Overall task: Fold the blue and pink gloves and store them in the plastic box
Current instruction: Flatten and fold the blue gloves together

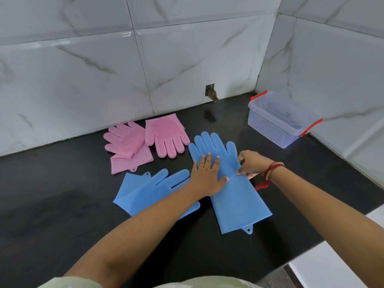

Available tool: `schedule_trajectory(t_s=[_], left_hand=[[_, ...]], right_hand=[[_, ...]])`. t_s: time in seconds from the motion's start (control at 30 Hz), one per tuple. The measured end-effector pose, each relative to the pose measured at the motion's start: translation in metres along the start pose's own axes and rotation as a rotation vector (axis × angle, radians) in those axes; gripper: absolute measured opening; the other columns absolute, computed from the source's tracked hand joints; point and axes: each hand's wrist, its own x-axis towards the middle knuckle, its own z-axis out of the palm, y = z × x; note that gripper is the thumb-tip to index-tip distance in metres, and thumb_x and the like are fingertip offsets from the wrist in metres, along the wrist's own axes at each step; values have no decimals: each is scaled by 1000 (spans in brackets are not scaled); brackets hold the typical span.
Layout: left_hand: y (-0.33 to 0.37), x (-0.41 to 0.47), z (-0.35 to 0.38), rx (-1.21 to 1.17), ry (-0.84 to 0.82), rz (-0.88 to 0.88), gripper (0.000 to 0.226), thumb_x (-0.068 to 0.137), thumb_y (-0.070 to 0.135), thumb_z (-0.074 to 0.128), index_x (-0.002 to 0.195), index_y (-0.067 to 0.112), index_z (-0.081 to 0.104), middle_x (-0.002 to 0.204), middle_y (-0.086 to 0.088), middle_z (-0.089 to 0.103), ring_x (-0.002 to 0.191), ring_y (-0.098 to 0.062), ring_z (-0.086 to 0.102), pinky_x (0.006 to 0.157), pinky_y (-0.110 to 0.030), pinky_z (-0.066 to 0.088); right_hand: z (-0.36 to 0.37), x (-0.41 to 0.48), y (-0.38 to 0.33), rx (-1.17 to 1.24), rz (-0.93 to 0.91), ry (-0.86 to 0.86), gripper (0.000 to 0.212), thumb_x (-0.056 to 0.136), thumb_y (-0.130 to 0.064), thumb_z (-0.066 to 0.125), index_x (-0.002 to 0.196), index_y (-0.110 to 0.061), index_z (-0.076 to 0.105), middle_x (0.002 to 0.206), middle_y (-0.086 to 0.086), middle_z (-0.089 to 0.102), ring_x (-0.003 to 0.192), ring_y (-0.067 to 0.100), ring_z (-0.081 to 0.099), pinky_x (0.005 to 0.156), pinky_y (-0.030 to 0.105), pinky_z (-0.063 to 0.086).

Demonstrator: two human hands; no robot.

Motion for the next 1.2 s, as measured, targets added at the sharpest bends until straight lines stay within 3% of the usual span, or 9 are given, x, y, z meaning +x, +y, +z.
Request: schedule_trajectory(t_s=[0.1, 0.2, 0.43, 0.7, 0.83, 0.93, 1.0, 1.07, 1.2], left_hand=[[20, -15, 14, 12, 5, -15, 78, 94, 58, 25, 150, 16, -11, 158, -16, -15, 145, -33, -12, 116, -48, -5], [25, -24, 12, -4, -30, -3, 80, 94, 58, 29, 150, 15, -10, 157, -18, -15, 145, -33, -12, 116, -46, -4], [-38, -51, -40, -147, 294, -135, 58, 92, 47, 47, 137, 12, 41, 149, -14, 33, 138, -30, 26, 110, -44, 26], [-93, -137, -20, -288, 247, -255, 89, 76, 73, 48, 145, 22, 26, 149, -6, 25, 138, -25, 24, 110, -40, 27], [-76, -157, 20, -45, 61, -232, 107, 73, 84, 27, 149, 22, -14, 159, -4, -15, 146, -22, -9, 116, -39, -3], [-65, -152, 21, 117, 199, -299, 64, 99, 49, 23, 150, 12, 14, 158, -14, 12, 146, -27, 14, 117, -38, 15], [-61, -150, 4, -107, 327, -327, 38, 101, 36, 28, 120, 15, 53, 128, -14, 56, 122, -35, 49, 97, -38, 41], [-59, -154, -24, -459, 441, -345, 34, 101, 33, 31, 75, 21, 49, 75, -1, 59, 78, -29, 56, 65, -34, 39], [-54, -166, -97, -1314, 462, -178, 35, 100, 30, 40, 95, 10, 68, 92, -7, 74, 86, -21, 68, 73, -28, 51]], right_hand=[[-6, -10, 2, -202, 49, -68, 32, 81, -4, 66, 111, 1, 57, 92, 16, 65, 73, 27, 68, 68, 34, 58], [6, -16, -2, -586, -45, 251, 43, 85, -14, 60, 126, -7, 47, 116, 12, 56, 104, 28, 56, 86, 39, 52], [75, -16, -3, -596, -333, 261, 59, 98, -43, 31, 149, -20, 14, 158, 9, 15, 144, 29, 17, 116, 49, 15], [110, -19, -2, -487, -394, 253, 71, 90, -66, 13, 149, -31, -5, 161, 0, -5, 148, 21, -7, 116, 47, -9], [113, -34, -16, -228, -489, 304, 64, 94, -58, 26, 148, -24, 23, 159, 3, 14, 147, 20, 8, 119, 40, 2], [121, -53, -30, 69, -601, 272, 45, 95, -44, 42, 133, -20, 46, 139, 1, 43, 129, 15, 39, 107, 26, 31], [123, -62, -39, 292, -579, 277, 31, 96, -34, 46, 122, -18, 55, 122, -2, 53, 113, 10, 48, 98, 25, 41], [115, -69, -46, 552, -493, 305, 23, 96, -28, 47, 116, -21, 57, 117, -3, 57, 110, 7, 52, 97, 23, 44], [82, -89, -39, 838, -643, 158, 48, 91, -43, 49, 134, -24, 43, 140, -5, 47, 127, 0, 45, 111, 22, 35]])
